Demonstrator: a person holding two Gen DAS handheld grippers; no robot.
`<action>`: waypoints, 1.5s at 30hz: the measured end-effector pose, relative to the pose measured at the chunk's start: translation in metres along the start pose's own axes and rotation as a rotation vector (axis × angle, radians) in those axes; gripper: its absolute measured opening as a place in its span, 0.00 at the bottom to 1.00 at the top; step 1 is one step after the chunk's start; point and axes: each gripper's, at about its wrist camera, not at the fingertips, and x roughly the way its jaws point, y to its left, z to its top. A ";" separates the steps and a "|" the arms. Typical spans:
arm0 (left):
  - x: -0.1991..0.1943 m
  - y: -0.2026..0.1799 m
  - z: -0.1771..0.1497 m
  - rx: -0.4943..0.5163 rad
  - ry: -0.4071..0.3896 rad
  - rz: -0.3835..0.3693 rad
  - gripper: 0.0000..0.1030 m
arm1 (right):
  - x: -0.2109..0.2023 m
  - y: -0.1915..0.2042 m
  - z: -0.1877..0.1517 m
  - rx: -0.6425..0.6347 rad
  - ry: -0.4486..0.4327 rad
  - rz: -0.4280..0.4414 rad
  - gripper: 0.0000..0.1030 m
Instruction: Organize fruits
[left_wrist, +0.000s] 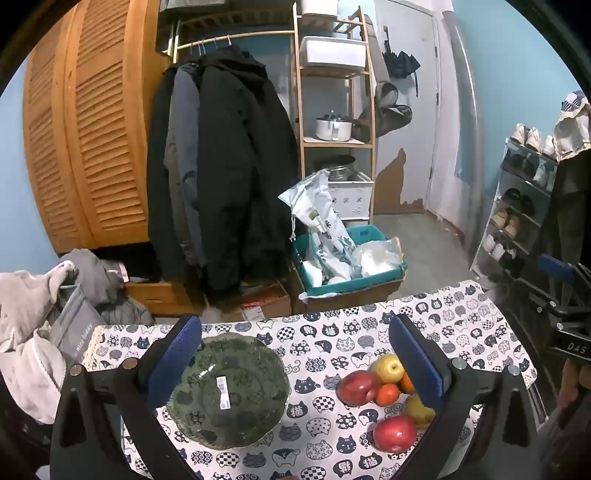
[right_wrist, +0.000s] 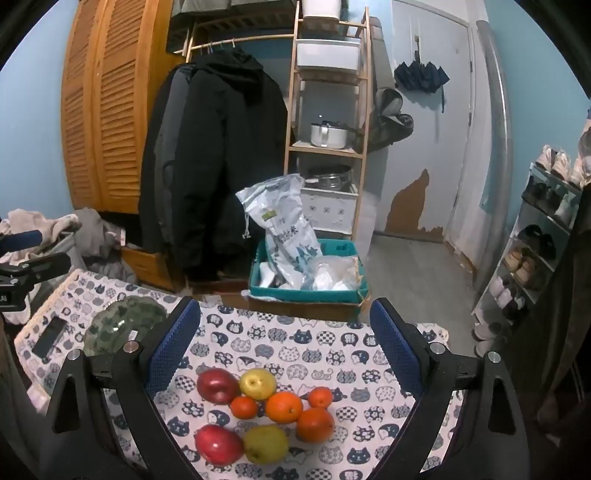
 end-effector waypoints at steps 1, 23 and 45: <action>0.000 0.000 0.000 -0.001 -0.002 0.002 0.99 | 0.000 0.000 0.000 0.000 0.001 0.002 0.89; -0.004 0.004 0.001 -0.021 -0.016 -0.025 0.99 | 0.000 -0.006 -0.002 0.001 -0.003 -0.001 0.89; -0.005 0.005 0.002 -0.017 -0.017 -0.019 0.99 | 0.002 0.002 0.002 0.002 -0.002 0.002 0.89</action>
